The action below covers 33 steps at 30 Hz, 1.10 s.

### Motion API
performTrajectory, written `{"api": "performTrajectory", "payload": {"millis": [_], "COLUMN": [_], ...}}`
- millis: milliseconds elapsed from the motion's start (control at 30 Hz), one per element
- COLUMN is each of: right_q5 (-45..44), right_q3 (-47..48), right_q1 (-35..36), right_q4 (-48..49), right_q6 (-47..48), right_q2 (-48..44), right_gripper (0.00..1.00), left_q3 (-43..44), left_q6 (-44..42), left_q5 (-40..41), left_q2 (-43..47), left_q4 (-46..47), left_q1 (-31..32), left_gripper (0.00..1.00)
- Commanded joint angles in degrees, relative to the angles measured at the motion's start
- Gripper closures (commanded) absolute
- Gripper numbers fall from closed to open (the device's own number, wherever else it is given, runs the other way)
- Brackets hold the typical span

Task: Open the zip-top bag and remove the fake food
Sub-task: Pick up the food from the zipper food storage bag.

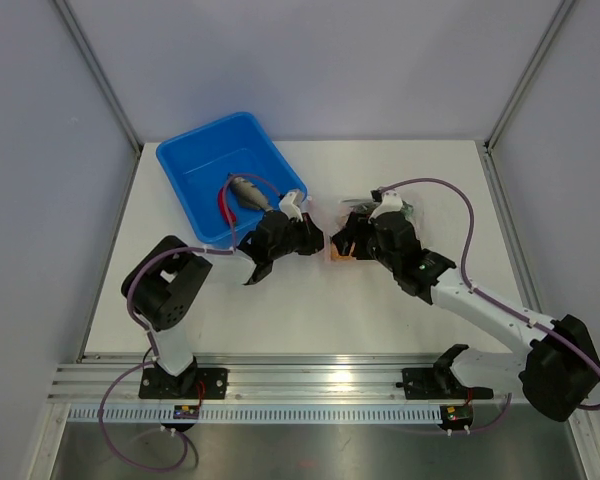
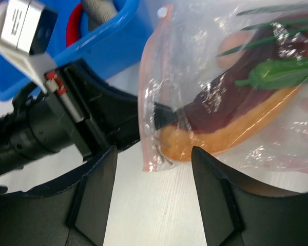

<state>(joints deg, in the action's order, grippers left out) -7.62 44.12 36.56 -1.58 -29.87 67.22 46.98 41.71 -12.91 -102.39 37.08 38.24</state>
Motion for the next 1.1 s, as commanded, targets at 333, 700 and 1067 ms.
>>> {"api": "performTrajectory", "payload": {"millis": [333,700,1067], "right_q5": [-10.5,-24.9,-28.2], "right_q3": [-1.6,4.0,6.2], "right_q1": [9.8,16.0,15.9], "right_q4": [-5.4,-7.6,-6.9], "right_q6": [3.9,6.8,7.4], "right_q2": [1.2,9.2,12.2], "right_gripper": [0.34,0.34,0.35], "left_q3": [1.4,0.4,-0.7], "left_q6": [4.4,7.2,5.9], "left_q5": [-3.9,-6.4,-5.3], "left_q2": [-2.0,-3.3,-1.9], "left_q4": [10.4,15.3,14.2], "left_q1": [0.3,0.3,0.8], "left_gripper": [1.0,1.0,1.0]}}
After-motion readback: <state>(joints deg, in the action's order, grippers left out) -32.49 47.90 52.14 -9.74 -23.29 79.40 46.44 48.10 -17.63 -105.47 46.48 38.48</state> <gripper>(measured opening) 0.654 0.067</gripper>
